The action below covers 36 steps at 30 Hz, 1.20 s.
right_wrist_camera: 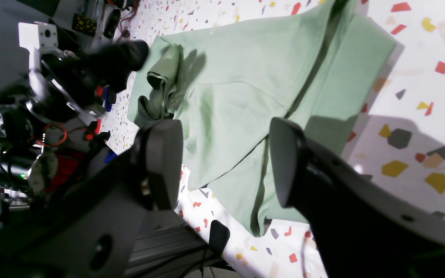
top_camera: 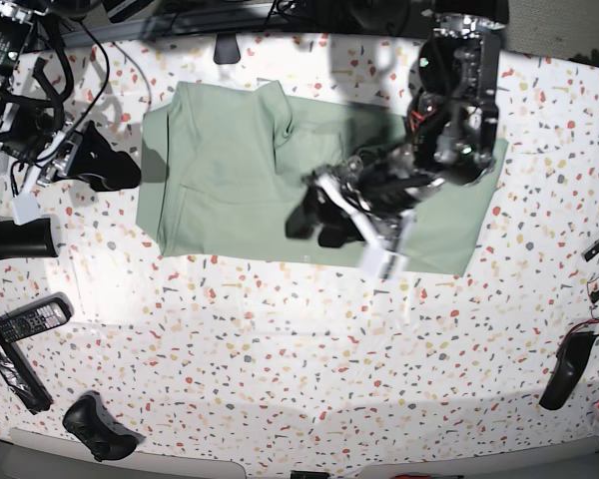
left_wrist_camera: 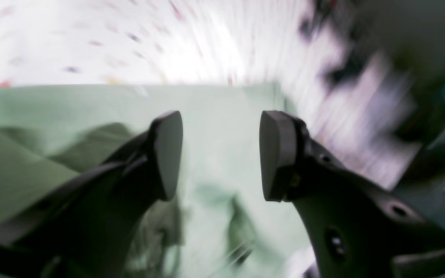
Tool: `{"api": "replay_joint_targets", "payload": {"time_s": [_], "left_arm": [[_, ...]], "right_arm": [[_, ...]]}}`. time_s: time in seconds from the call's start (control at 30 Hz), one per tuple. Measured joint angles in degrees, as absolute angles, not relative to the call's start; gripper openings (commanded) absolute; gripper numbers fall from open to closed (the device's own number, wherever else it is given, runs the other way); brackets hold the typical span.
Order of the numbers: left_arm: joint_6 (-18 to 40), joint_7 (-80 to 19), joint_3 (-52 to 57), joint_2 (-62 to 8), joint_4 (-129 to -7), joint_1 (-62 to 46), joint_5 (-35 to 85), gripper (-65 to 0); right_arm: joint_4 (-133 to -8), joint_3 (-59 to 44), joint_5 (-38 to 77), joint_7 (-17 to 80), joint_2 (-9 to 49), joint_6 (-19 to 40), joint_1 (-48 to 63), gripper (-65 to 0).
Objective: Fold the T-shirt properly
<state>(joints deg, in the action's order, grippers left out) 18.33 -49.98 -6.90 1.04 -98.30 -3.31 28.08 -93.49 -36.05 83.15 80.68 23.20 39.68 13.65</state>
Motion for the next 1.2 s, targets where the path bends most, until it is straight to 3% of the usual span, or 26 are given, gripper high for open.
{"api": "replay_joint_targets", "payload": {"time_s": [0.13,0.3,0.43,0.67,0.8,1.0,1.2], "left_arm": [[5.9,-49.5,-6.0,0.9,-98.6,-1.8,15.8,-35.8],[-0.7,-50.5,-4.8,0.7,-105.2,-1.8,7.9,-35.8],[-5.9,-52.8,-4.9,1.1,-105.2,-4.9,8.8,-35.8],[-5.8,-43.4,-4.8,0.6,-99.7,-9.3,10.5,-35.8],[-5.9,-44.0,-4.8,0.5,-96.7,-9.3,21.2,-35.8],[11.9,-41.8,-4.9,5.1,-96.7,-8.3,33.1,-35.8],[16.4,-44.9,-5.7,7.1,-96.7,-5.3,29.9,-35.8]], "right_arm": [[-93.5,-36.1,83.1,80.7,23.2,39.7,13.7,-30.5],[-93.5,-36.1,83.1,80.7,23.2,39.7,13.6,-30.5],[-93.5,-36.1,83.1,80.7,23.2,39.7,13.6,-30.5],[-93.5,-36.1,83.1,80.7,23.2,39.7,13.6,-30.5],[-93.5,-36.1,83.2,80.7,23.2,39.7,13.6,-30.5],[-93.5,-36.1,83.2,80.7,23.2,39.7,13.6,-30.5],[-93.5,-36.1,83.1,80.7,23.2,39.7,13.6,-30.5]]}}
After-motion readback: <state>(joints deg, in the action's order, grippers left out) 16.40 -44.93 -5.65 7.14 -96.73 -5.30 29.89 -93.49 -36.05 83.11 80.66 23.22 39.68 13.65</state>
